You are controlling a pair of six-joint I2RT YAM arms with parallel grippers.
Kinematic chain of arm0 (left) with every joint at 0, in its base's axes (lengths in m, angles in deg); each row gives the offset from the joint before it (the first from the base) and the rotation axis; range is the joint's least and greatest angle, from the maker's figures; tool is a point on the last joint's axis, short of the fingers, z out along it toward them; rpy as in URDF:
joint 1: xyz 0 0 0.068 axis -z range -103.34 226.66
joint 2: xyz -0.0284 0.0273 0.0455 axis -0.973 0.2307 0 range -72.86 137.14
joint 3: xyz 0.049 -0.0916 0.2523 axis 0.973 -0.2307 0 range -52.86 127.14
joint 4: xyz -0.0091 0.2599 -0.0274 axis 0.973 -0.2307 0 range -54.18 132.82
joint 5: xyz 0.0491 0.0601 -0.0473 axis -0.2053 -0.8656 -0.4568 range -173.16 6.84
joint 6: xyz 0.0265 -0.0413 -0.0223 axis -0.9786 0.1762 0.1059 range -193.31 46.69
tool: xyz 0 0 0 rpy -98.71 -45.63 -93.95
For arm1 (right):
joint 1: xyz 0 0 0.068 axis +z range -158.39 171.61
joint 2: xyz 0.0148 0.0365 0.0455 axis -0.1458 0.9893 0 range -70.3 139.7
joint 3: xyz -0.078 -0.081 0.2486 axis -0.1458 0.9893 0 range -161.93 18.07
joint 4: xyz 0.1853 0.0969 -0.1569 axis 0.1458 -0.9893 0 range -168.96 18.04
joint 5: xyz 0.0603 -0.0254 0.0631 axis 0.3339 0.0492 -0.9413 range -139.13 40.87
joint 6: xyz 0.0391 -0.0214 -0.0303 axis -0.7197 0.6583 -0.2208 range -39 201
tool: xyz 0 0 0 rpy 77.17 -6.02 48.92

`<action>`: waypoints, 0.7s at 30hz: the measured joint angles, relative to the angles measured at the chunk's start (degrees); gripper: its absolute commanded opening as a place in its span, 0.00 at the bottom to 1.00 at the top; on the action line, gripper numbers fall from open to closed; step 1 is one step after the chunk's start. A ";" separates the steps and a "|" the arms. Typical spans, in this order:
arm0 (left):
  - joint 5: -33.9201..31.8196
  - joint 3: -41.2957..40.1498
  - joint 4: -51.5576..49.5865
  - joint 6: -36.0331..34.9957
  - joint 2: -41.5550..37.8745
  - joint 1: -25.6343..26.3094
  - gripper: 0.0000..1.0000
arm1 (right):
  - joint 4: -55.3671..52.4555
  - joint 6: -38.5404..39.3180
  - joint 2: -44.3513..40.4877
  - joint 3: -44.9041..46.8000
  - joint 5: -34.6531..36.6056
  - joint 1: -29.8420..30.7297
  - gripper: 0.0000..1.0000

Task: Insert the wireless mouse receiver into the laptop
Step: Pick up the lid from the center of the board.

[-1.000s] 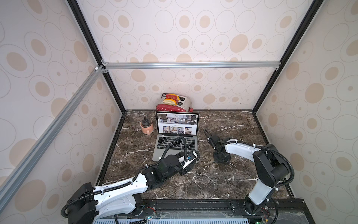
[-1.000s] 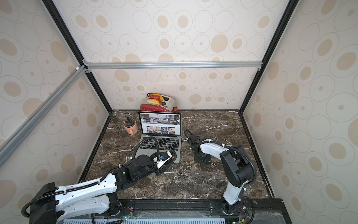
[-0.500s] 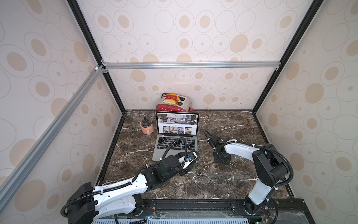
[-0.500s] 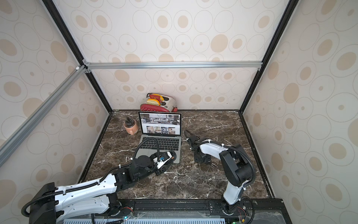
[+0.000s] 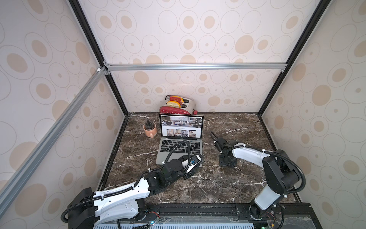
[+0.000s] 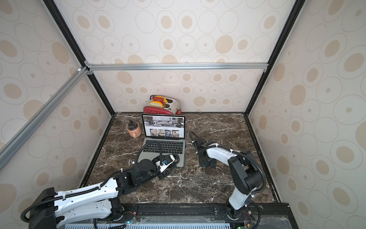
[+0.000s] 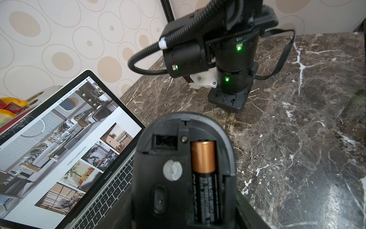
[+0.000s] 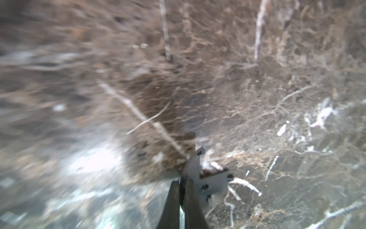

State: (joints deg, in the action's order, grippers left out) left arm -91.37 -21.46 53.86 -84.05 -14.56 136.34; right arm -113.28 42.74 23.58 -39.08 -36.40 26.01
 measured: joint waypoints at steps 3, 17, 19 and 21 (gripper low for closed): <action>-0.02 0.00 -0.02 0.02 0.00 0.07 0.00 | 0.17 2.73 -5.49 -1.36 -6.99 -1.97 0.00; 6.19 0.15 -0.04 -0.46 0.87 -3.15 0.00 | 16.55 -2.89 -26.82 -3.80 -58.95 -11.02 0.00; 6.95 0.72 -0.11 -0.90 1.31 -3.32 0.00 | 23.39 -8.02 -27.87 -2.73 -65.13 -11.10 0.00; 7.56 1.49 -0.15 -1.20 1.57 -3.48 0.00 | 28.52 -12.44 -28.70 -1.90 -69.75 -11.13 0.00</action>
State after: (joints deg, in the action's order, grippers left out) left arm -83.81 -19.98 53.71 -85.25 -12.99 132.86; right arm -84.76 30.30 -5.12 -40.98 -106.14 14.88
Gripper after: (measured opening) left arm 0.611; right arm 0.051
